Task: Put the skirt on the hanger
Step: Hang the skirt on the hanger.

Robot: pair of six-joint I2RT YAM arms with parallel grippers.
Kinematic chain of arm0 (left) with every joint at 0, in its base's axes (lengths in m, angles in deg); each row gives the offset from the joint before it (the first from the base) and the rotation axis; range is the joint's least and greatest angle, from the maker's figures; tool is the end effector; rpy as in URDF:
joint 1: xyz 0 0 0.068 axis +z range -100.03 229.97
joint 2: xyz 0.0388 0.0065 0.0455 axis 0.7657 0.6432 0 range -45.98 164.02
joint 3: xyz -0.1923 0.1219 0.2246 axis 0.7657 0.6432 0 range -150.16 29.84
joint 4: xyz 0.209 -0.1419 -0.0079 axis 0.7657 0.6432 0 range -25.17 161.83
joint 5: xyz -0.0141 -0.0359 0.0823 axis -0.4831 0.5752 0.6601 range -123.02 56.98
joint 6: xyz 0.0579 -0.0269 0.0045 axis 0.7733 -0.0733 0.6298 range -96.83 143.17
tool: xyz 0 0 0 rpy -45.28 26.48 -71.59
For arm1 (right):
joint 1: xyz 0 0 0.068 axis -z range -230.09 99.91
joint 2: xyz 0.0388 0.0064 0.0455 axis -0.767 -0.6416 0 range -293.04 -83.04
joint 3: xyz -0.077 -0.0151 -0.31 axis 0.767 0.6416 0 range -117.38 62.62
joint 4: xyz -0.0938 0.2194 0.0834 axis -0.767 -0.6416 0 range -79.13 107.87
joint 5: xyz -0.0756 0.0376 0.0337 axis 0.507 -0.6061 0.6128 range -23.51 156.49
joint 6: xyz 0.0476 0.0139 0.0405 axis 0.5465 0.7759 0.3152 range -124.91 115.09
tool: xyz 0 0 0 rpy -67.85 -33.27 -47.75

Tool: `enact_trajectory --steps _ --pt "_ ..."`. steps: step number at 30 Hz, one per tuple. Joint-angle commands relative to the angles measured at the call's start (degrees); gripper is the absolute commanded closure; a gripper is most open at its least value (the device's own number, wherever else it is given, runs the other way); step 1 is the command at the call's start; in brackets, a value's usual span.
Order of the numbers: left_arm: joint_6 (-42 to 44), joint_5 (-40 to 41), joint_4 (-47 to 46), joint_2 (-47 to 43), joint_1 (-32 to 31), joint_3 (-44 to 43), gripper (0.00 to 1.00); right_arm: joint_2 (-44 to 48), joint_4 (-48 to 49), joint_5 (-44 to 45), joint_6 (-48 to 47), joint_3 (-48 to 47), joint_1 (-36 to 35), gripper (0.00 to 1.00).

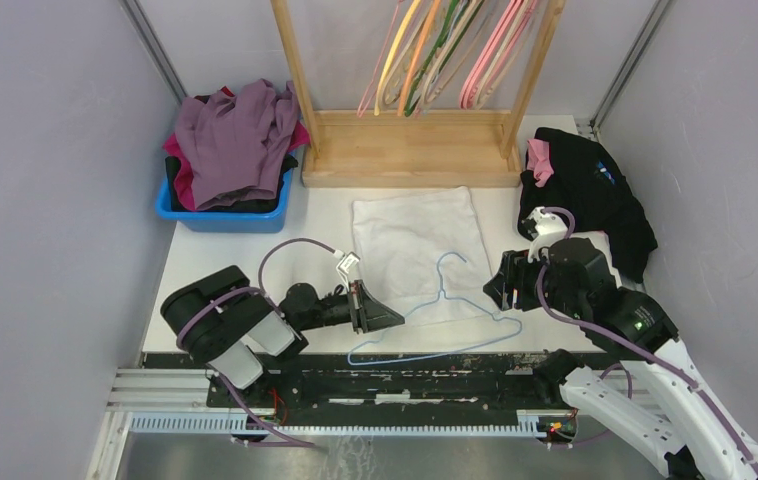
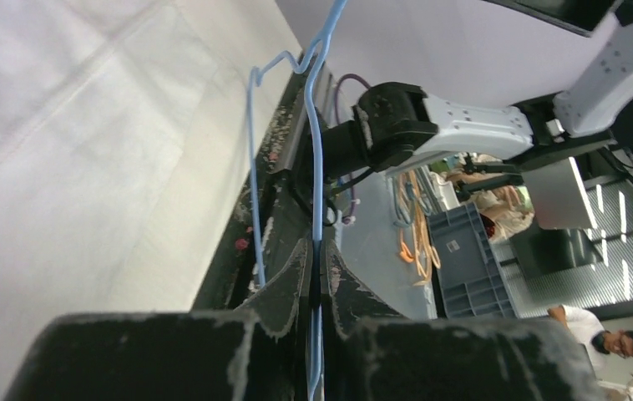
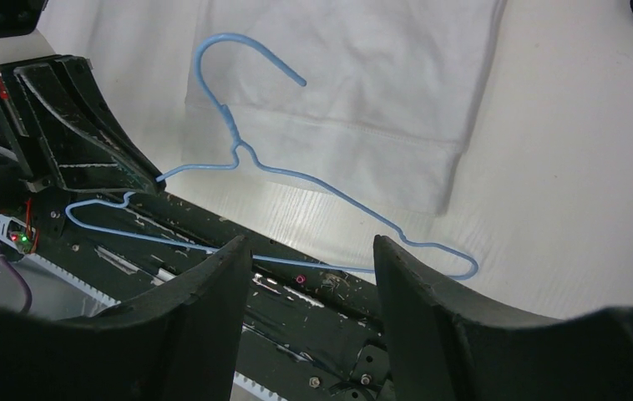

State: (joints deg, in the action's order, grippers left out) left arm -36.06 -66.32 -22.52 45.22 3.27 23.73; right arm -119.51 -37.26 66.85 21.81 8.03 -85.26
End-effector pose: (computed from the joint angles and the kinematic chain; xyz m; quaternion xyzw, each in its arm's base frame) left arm 0.1323 -0.1801 0.2006 0.1329 0.6825 -0.6710 0.2576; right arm 0.0597 0.0417 0.3550 -0.0646 0.8926 0.2270 0.3841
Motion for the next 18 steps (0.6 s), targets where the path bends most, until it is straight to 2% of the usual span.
enact_trajectory --steps 1,5,12,18 --pt "4.73 4.72 -11.68 3.7 -0.23 0.87 0.94 -0.63 1.48 1.34 0.05 -2.1 -0.14 0.38" --pt "7.67 8.04 -11.74 6.01 -0.21 0.9 0.94 -1.3 1.75 1.29 -0.08 -2.16 -0.09 0.38" --pt "11.24 12.59 -11.58 4.99 -0.22 1.23 0.94 -2.23 2.9 0.95 0.06 -1.16 -0.07 0.38" --pt "14.25 13.09 -11.67 8.64 -0.21 -1.54 0.94 -2.99 3.82 0.69 0.09 -0.4 -0.08 0.38"
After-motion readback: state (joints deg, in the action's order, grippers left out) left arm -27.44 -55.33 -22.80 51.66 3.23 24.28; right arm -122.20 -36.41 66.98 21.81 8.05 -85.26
